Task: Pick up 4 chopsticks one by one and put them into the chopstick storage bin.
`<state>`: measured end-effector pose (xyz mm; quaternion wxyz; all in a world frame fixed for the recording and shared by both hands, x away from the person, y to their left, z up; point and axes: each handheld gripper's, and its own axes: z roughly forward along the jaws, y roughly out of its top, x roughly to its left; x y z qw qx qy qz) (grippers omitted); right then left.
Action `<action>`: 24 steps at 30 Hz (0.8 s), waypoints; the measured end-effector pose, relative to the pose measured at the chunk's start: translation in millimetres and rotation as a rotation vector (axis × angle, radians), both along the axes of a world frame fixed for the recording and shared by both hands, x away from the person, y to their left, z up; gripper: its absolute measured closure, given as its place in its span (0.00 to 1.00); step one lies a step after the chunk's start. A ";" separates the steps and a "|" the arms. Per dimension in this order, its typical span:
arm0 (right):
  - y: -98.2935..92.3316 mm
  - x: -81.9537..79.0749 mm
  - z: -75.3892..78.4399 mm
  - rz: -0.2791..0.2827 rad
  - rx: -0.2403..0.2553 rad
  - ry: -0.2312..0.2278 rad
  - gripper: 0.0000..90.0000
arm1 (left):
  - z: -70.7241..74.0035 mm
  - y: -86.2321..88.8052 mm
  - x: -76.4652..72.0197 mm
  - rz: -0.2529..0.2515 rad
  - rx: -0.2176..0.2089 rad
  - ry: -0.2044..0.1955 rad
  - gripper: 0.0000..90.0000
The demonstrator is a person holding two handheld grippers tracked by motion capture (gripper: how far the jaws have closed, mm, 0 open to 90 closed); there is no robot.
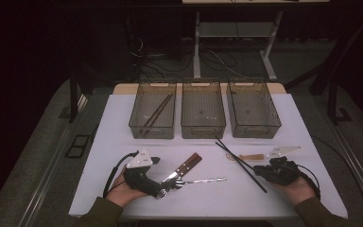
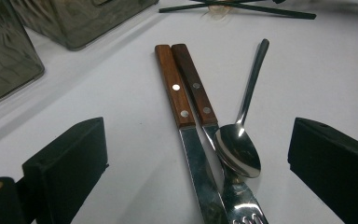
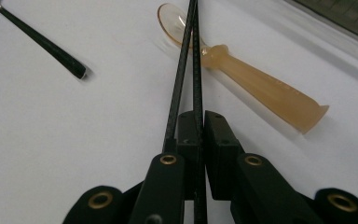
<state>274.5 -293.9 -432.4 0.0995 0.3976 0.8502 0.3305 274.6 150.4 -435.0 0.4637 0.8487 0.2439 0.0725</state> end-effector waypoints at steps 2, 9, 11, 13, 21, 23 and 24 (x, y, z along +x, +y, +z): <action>-1.2 -0.1 1.3 -0.002 0.007 -0.008 0.95 | 0.0 -0.1 -0.1 -0.001 0.000 0.000 0.04; -9.9 -0.4 7.0 -0.036 0.014 -0.027 0.95 | 0.0 -0.2 -0.2 -0.002 0.000 -0.002 0.04; -13.2 -0.3 8.4 -0.046 0.025 -0.034 0.95 | 0.0 -0.2 -0.1 -0.002 0.000 -0.001 0.04; -15.2 -0.6 10.0 -0.052 0.031 -0.039 0.95 | -0.3 -0.5 -0.2 -0.001 0.002 0.001 0.04; -16.3 -4.2 15.4 -0.034 0.059 -0.052 0.95 | -2.1 -1.5 0.1 -0.001 0.008 0.007 0.02; -15.6 -5.6 17.1 -0.019 0.073 -0.056 0.95 | -2.4 -1.6 0.2 -0.003 0.007 0.012 0.01; -15.0 -6.3 18.1 -0.011 0.080 -0.056 0.95 | -2.6 -1.8 0.2 -0.001 0.007 0.015 0.00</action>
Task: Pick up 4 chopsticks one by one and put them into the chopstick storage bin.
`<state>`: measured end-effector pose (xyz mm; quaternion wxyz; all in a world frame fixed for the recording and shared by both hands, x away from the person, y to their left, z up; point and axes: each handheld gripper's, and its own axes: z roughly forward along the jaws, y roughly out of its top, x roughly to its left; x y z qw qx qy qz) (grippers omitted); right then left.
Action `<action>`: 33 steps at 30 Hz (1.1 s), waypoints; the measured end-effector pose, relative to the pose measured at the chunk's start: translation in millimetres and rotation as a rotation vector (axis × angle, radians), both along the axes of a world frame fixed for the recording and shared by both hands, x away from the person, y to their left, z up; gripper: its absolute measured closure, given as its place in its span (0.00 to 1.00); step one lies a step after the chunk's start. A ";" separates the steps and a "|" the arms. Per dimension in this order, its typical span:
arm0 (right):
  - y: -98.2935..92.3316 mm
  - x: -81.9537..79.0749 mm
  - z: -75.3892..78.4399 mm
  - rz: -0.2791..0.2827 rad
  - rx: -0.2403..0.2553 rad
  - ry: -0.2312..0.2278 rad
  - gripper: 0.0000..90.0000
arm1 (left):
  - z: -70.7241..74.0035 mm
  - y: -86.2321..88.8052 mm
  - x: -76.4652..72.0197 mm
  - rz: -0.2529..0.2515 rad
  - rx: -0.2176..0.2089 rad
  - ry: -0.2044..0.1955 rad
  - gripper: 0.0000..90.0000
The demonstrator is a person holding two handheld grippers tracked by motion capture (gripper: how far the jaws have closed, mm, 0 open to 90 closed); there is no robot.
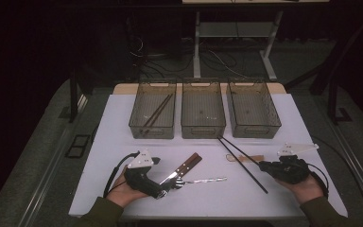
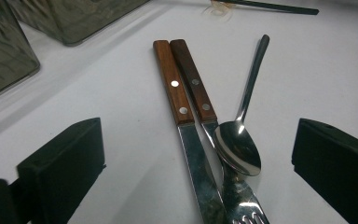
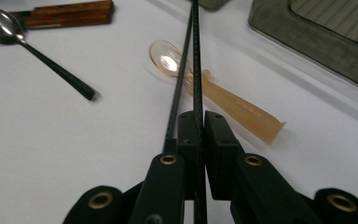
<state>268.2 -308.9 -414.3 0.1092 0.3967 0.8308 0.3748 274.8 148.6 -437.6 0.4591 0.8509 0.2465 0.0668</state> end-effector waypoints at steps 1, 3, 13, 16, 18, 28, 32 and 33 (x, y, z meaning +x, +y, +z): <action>0.7 -0.6 1.1 0.008 0.009 -0.002 0.95 | -0.2 0.0 0.0 -0.001 0.000 0.000 0.00; 1.8 -0.8 3.5 0.021 0.015 -0.010 0.95 | -0.5 -0.1 0.1 -0.003 0.000 0.000 0.00; 9.5 0.5 11.9 0.064 0.055 -0.005 0.95 | -1.6 -0.7 0.2 0.015 -0.006 0.005 0.00; 13.5 1.7 14.7 0.078 0.065 0.005 0.95 | -1.1 0.5 0.8 0.016 -0.009 0.004 0.00; 16.6 3.2 16.4 0.089 0.065 0.002 0.95 | -1.2 0.1 0.9 0.020 -0.011 0.006 0.00; 29.3 14.3 26.8 0.100 0.089 -0.010 0.95 | -3.5 1.0 1.6 0.021 0.000 -0.002 0.00; 37.1 20.7 32.1 0.107 0.095 -0.023 0.95 | -3.5 0.6 0.4 0.012 -0.006 -0.007 0.00; 39.2 22.2 33.4 0.109 0.101 -0.028 0.95 | -3.3 0.5 -0.1 0.012 -0.009 -0.008 0.00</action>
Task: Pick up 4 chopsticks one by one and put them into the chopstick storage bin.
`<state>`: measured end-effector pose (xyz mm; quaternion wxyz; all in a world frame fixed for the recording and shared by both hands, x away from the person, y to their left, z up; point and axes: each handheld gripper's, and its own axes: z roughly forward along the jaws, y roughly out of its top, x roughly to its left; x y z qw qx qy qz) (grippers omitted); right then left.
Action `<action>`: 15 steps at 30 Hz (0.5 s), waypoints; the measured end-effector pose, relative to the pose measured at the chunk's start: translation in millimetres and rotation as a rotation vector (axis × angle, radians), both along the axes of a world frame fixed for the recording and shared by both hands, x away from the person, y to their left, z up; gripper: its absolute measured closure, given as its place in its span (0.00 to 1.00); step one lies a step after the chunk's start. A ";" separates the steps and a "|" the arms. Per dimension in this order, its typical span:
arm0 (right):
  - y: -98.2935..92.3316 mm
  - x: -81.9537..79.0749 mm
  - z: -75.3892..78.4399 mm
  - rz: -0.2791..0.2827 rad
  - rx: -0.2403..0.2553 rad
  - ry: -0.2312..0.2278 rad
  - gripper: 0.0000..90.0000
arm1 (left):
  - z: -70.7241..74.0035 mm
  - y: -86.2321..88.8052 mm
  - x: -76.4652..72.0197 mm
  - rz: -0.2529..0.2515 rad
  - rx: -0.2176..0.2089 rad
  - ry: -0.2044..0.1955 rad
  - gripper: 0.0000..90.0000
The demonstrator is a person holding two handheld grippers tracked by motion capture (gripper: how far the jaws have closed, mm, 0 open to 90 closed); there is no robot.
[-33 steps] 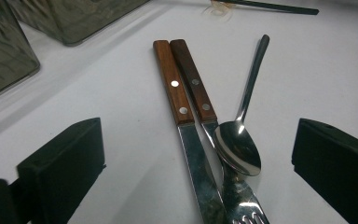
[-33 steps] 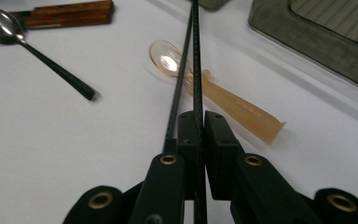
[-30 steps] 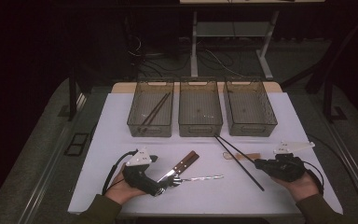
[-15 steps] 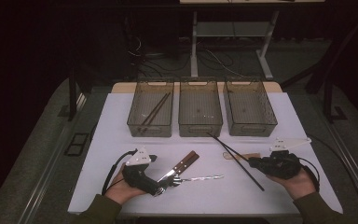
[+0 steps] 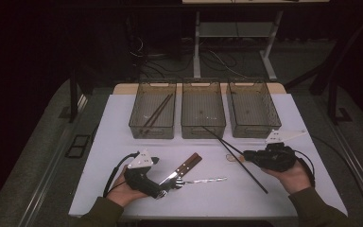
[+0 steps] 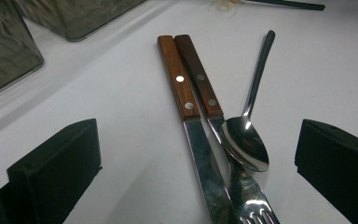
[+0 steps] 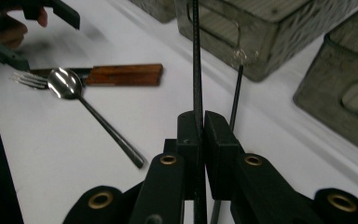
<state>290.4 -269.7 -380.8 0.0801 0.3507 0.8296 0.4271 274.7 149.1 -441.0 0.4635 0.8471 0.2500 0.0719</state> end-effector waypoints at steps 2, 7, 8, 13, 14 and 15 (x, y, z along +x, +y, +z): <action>4.2 3.0 2.9 0.005 0.002 -0.001 0.95 | -0.1 0.5 -0.4 -0.004 0.006 -0.008 0.00; 14.3 9.5 9.0 -0.002 0.018 -0.010 0.95 | 0.0 1.5 -1.3 -0.006 0.018 -0.012 0.00; 16.0 11.0 10.2 -0.004 0.017 -0.013 0.95 | 0.2 1.4 -1.4 -0.007 0.016 -0.012 0.00; 24.8 19.1 14.1 -0.014 0.010 -0.013 0.95 | 1.1 1.9 -1.4 -0.008 0.010 -0.012 0.00; 26.5 20.9 14.8 -0.015 0.014 -0.014 0.95 | 1.2 1.9 -1.1 -0.009 0.011 -0.014 0.00; 28.4 22.4 15.6 -0.015 0.021 -0.011 0.95 | 1.2 1.7 -1.1 -0.011 0.012 -0.015 0.00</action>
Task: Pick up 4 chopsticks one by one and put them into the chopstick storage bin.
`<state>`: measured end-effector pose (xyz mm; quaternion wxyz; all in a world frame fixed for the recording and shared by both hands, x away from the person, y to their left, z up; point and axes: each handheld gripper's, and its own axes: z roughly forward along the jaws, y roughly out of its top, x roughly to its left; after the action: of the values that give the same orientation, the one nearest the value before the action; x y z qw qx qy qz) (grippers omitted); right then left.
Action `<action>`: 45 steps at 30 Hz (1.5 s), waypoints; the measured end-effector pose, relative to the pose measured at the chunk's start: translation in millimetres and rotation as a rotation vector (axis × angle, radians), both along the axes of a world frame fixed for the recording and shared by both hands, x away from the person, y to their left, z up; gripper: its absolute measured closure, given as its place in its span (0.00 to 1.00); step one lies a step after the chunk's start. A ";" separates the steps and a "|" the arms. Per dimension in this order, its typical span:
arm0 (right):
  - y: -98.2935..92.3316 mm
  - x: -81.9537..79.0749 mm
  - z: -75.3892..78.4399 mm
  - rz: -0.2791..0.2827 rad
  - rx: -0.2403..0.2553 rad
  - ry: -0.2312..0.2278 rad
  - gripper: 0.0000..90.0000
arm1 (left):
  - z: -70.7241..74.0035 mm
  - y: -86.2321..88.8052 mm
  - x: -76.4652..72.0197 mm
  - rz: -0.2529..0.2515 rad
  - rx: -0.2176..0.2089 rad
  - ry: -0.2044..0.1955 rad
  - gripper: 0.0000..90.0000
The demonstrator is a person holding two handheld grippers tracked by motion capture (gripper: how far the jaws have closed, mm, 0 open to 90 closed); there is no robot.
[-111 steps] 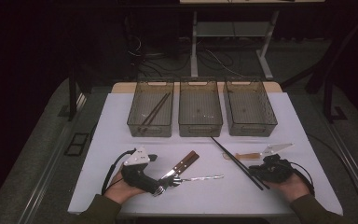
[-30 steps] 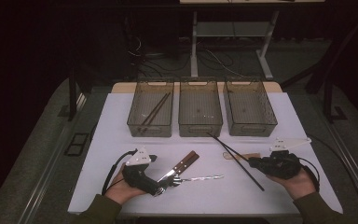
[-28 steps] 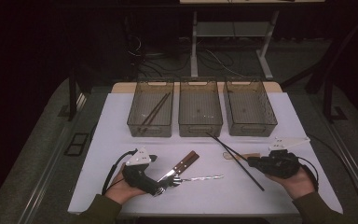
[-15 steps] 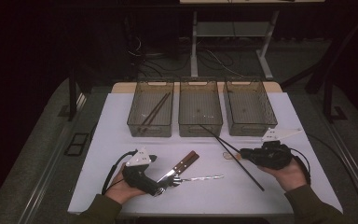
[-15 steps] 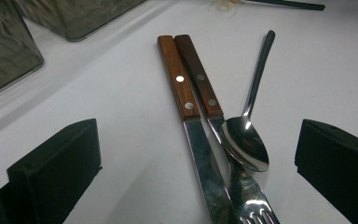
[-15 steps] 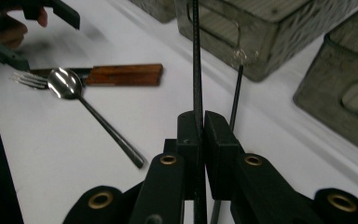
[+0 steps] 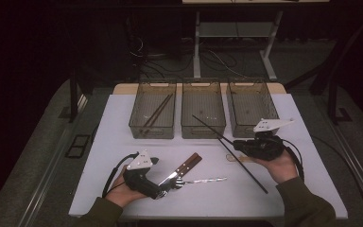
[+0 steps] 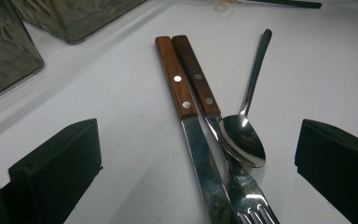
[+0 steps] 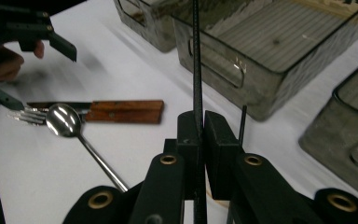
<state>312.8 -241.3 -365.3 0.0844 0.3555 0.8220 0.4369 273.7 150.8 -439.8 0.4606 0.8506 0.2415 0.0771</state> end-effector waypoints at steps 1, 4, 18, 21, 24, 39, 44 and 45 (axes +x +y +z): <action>1.6 2.1 0.7 0.000 0.000 -0.005 0.95 | -0.1 -0.4 -0.2 0.000 0.000 0.002 0.00; 5.5 7.3 3.3 -0.006 0.002 -0.010 0.95 | -0.2 -1.2 -0.3 0.003 -0.001 0.005 0.00; 26.6 36.2 11.6 -0.032 0.045 -0.016 0.95 | 0.5 -1.4 -1.2 0.008 0.000 -0.002 0.00; 33.5 42.9 13.0 -0.031 0.051 -0.016 0.95 | 0.8 -0.8 -1.0 0.009 0.000 -0.002 0.00; 41.1 48.1 16.3 -0.036 0.044 -0.013 0.95 | 0.8 -0.3 -1.0 0.013 -0.003 0.001 0.00; 80.9 84.5 27.7 -0.061 -0.001 -0.002 0.95 | 0.8 -1.4 -1.4 0.014 0.004 0.006 0.00; 97.3 98.4 27.8 -0.065 -0.027 0.004 0.95 | 1.0 -1.1 -1.5 0.012 -0.006 0.008 0.00; 100.5 101.3 27.7 -0.068 -0.033 0.006 0.95 | 1.1 -1.1 -1.6 0.011 -0.007 0.008 0.00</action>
<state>414.1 -140.8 -337.6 0.1023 0.3832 0.8167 0.4193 272.1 149.7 -438.7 0.4622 0.8480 0.2483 0.0753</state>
